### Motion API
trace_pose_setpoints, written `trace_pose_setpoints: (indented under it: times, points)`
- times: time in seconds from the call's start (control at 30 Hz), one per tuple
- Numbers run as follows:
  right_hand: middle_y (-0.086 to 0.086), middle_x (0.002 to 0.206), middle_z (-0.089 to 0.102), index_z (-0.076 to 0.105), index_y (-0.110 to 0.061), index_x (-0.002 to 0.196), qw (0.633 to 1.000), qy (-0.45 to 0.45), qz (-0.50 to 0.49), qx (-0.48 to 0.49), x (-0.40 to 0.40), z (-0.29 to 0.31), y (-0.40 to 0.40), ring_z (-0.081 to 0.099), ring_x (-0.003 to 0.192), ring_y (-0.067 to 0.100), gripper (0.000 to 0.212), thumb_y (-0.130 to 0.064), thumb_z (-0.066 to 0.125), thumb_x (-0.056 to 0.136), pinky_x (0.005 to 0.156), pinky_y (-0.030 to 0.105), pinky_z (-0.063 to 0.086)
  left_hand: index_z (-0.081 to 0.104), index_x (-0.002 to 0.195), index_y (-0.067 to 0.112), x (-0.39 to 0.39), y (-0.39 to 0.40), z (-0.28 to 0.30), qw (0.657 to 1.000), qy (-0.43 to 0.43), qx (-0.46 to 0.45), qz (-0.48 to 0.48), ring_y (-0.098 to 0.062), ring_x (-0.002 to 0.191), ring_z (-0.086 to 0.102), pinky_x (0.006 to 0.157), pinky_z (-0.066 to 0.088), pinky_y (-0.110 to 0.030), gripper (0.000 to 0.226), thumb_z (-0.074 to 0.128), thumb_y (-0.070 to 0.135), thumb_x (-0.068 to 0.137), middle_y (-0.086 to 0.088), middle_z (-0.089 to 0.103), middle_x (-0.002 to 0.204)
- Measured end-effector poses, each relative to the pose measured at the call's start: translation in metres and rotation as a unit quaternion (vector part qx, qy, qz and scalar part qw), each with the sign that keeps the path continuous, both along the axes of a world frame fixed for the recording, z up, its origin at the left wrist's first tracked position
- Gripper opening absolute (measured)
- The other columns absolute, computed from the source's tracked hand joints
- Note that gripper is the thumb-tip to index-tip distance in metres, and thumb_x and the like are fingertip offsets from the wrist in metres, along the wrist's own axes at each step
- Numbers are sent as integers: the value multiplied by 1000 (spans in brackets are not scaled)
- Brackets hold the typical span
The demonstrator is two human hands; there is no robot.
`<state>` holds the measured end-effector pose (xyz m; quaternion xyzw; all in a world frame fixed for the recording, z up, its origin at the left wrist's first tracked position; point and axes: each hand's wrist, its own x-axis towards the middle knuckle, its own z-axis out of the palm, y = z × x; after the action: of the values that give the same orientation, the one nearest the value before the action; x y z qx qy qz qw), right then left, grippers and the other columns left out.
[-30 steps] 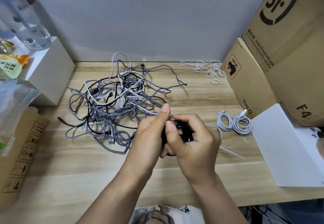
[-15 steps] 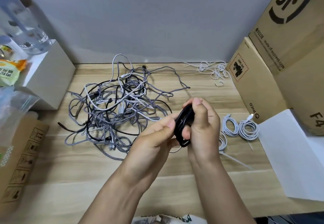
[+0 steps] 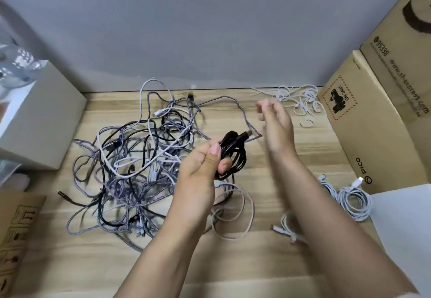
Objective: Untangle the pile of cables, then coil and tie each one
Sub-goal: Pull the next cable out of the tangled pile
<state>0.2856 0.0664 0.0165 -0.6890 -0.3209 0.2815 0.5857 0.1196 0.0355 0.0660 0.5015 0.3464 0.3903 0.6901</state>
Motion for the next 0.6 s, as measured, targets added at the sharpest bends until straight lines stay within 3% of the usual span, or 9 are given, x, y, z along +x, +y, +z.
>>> trace_pose_setpoints:
  times: [0.03, 0.07, 0.17, 0.23, 0.3, 0.37, 0.47, 0.6]
  points:
    - [4, 106, 58, 57, -24, 94, 998, -46, -10, -51, 23, -15, 17, 52, 89, 8, 11, -34, 53, 91, 81, 27, 40, 55, 84, 5, 2, 7, -4, 1000, 3, -1, 5, -7, 59, 33, 60, 32, -15, 29, 38, 27, 92, 5, 36, 61]
    - [5, 119, 54, 57, -23, 104, 989, -91, -13, -117, 45, -29, 33, 52, 100, 12, 16, -28, 57, 89, 89, 29, 40, 52, 84, 0, 3, 13, -9, 1000, 6, 0, 9, -7, 59, 32, 60, 32, -16, 31, 39, 27, 92, 5, 36, 61]
    - [5, 144, 35, 42, -22, 135, 932, -199, 13, -302, 94, -59, 59, 35, 131, 23, 53, -24, 57, 85, 107, 34, 31, 51, 82, 1, 7, 24, -17, 1000, 15, 6, 12, -9, 61, 32, 63, 32, -17, 32, 39, 28, 93, 6, 36, 62]
    - [3, 153, 25, 30, -23, 144, 889, -250, 47, -381, 111, -72, 65, 25, 138, 25, 63, -24, 53, 85, 111, 39, 26, 57, 86, 7, 9, 30, -22, 1000, 8, -7, 14, -9, 62, 33, 64, 34, -16, 28, 40, 28, 93, 5, 37, 62]
    - [4, 152, 26, 30, -20, 145, 850, -302, 79, -425, 119, -84, 64, 25, 138, 27, 61, -23, 52, 88, 109, 42, 28, 62, 87, 15, 10, 34, -24, 1000, 1, -25, 19, -8, 61, 34, 63, 34, -14, 25, 41, 28, 91, 6, 38, 61]
    - [9, 142, 38, 45, -14, 133, 823, -382, 73, -414, 120, -92, 61, 34, 130, 31, 43, -20, 54, 91, 100, 41, 35, 65, 93, 14, 9, 37, -26, 999, 5, -35, 21, -8, 61, 34, 65, 35, -13, 27, 42, 28, 90, 6, 38, 61]
    - [14, 115, 57, 63, -9, 99, 840, -420, 17, -344, 118, -96, 54, 49, 109, 33, 12, -12, 58, 89, 81, 36, 40, 65, 101, 11, 8, 37, -29, 999, 20, -38, 23, -7, 61, 36, 66, 36, -11, 32, 41, 29, 90, 8, 39, 60]
    - [14, 107, 62, 67, -7, 94, 869, -399, -45, -288, 117, -90, 49, 55, 96, 35, 18, -22, 56, 92, 69, 33, 36, 64, 104, 6, 7, 33, -26, 999, 30, -35, 21, -11, 65, 36, 67, 37, -10, 29, 45, 26, 96, 7, 38, 61]
